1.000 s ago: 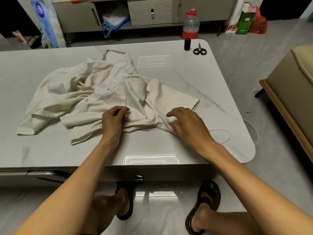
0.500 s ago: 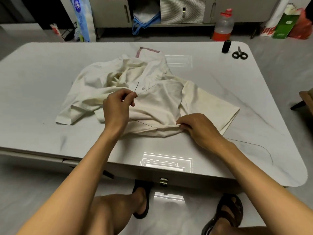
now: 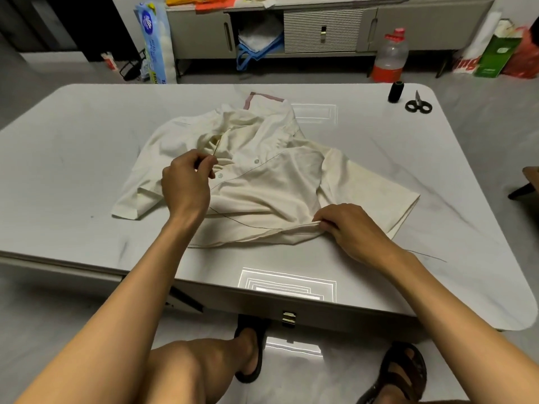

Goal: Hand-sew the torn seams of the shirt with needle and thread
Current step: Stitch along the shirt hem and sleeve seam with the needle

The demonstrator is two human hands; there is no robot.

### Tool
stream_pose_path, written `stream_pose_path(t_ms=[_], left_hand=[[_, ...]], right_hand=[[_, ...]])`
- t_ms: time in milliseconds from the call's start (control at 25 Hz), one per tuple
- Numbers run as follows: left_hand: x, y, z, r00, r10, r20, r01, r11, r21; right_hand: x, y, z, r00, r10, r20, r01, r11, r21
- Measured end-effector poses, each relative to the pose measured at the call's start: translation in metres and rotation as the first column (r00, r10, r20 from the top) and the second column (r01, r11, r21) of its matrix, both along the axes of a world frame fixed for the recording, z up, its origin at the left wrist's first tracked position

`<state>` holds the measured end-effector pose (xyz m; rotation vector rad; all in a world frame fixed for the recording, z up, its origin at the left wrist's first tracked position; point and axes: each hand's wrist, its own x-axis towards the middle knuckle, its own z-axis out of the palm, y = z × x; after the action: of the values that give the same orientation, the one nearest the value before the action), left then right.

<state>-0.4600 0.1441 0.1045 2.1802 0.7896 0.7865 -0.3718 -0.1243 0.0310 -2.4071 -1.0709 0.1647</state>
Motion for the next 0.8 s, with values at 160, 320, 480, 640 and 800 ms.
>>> stream_pose_path(t_ms=[160,320,480,640,800], left_hand=[[0.033,-0.004,0.007,0.990,-0.105,0.095,0.126,0.960,-0.250],[0.060,-0.016,0.026,0.957,-0.238,0.168,0.282,0.901,-0.330],[0.055,-0.041,0.019,0.868,-0.480,0.127,0.492,0.801,-0.341],[0.048,-0.050,0.005,0.773,-0.630,0.081,0.600,0.683,-0.418],[0.045,-0.047,0.001,0.737,-0.673,0.065,0.616,0.628,-0.476]], right_hand=[[-0.001,0.006,0.010,1.000,0.007,-0.010,-0.008,0.999,-0.034],[-0.002,0.017,0.025,0.966,-0.103,-0.236,0.147,0.973,0.176],[-0.003,0.035,0.047,0.800,-0.062,-0.597,0.450,0.719,0.529],[-0.007,0.060,0.051,0.692,0.041,-0.720,0.578,0.566,0.588],[-0.010,0.075,0.043,0.603,0.102,-0.791,0.651,0.511,0.562]])
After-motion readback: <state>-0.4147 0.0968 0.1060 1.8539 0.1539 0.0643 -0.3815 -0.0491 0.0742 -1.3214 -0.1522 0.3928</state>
